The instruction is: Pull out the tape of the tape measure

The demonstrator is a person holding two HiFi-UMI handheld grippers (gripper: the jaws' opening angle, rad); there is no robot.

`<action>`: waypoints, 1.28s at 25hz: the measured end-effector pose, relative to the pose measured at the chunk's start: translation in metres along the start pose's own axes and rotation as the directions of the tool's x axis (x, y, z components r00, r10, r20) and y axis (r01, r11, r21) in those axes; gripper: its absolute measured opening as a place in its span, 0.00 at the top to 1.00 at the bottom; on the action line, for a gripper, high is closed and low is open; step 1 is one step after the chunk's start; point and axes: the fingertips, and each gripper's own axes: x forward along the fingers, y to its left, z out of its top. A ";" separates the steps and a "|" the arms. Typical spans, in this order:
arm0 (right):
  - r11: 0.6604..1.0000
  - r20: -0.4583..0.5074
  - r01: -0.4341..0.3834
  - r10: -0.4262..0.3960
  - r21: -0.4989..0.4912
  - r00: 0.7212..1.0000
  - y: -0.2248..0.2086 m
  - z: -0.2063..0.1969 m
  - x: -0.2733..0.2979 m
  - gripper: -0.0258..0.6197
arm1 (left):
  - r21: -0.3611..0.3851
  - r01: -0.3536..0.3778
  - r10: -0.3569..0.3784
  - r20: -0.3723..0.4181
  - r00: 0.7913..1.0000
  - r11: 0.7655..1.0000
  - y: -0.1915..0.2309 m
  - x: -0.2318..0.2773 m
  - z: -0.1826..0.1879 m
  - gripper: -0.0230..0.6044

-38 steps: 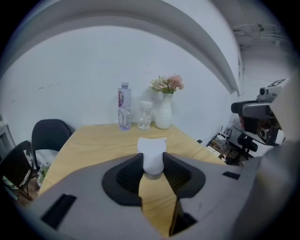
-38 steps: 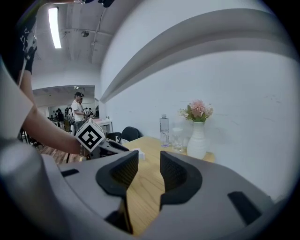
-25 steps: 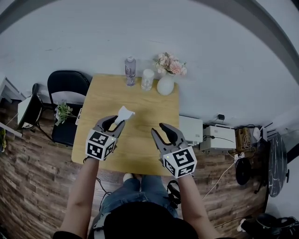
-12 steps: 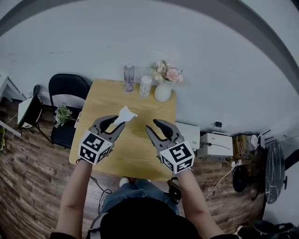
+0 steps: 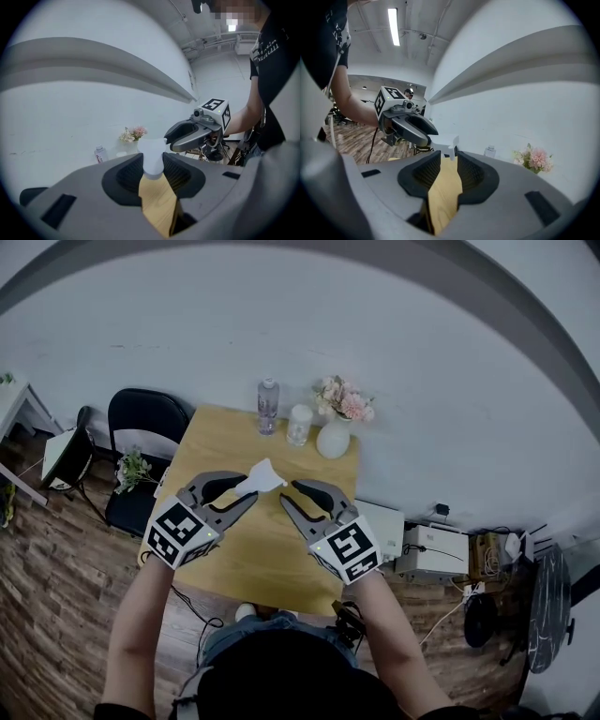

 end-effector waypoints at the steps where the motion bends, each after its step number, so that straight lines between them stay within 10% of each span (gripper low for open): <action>1: 1.000 0.006 -0.007 0.007 -0.008 1.000 -0.001 0.002 0.001 0.78 | 0.004 0.004 -0.004 0.002 1.000 1.000 0.000 0.001 0.002 0.75; 32: 1.000 0.004 -0.005 0.005 0.009 1.000 -0.030 -0.004 -0.014 0.89 | 0.025 -0.055 0.056 -0.056 0.997 0.998 0.014 -0.008 -0.002 0.75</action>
